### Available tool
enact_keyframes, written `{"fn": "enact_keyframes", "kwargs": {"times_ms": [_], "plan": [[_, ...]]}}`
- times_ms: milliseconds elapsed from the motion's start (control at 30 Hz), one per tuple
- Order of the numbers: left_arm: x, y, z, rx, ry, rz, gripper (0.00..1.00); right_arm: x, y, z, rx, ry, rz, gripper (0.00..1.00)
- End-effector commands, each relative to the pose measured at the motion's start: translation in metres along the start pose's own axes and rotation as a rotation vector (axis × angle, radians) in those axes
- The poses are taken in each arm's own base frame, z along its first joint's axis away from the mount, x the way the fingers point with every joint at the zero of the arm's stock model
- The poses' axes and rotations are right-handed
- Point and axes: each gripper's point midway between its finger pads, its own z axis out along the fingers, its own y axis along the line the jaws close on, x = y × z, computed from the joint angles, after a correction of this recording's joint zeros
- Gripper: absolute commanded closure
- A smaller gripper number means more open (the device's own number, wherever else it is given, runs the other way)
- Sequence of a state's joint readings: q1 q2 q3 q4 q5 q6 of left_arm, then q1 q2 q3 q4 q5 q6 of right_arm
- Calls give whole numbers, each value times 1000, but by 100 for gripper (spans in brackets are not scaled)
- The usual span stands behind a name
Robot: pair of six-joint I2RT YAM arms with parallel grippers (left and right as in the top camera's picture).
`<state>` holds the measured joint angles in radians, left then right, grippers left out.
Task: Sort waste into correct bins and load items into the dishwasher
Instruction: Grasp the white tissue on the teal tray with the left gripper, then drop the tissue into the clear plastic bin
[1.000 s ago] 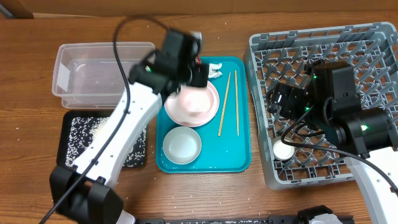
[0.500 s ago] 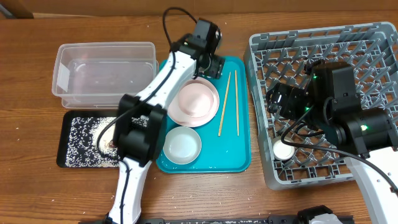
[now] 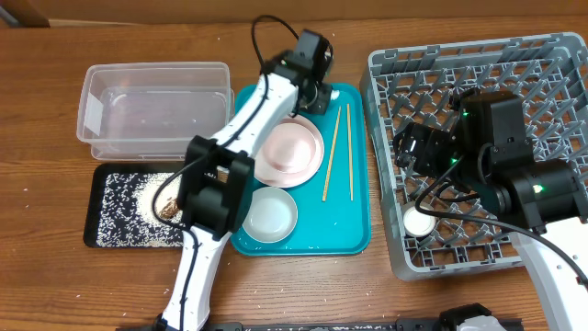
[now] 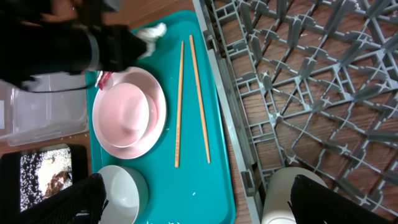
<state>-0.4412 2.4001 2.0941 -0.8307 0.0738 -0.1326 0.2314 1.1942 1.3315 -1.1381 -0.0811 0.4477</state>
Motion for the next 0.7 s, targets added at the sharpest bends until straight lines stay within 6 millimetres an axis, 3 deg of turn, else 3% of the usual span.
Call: {"fn": "enact_keyframes", "kwargs": {"times_ms": [0,100,200,333,400,433,533,667], "plan": [[-56,24,-113,-13,-191,-85,96,-3,5,-4,-15,-15,-9,3],[-40,73,-153,-156,-162,-207,96,-3,4,-4,-13,-12,-9,3],[1,134,-179,-327,-58,-396,96,-1,4,-4,-10,-6,-9,3],[55,187,-178,-366,102,-634,95,-1,4,-4,-10,-6,-8,3],[73,204,-170,-350,155,-697,80,-1,4,-4,-10,-5,-8,3],[77,212,-163,-301,161,-732,54,0,3,-4,-8,-1,-8,3],[52,199,-160,-108,90,-687,28,1,2,-4,-5,2,-8,2],[12,163,-160,54,-19,-440,21,1,2,-4,-5,2,-8,2]]}}
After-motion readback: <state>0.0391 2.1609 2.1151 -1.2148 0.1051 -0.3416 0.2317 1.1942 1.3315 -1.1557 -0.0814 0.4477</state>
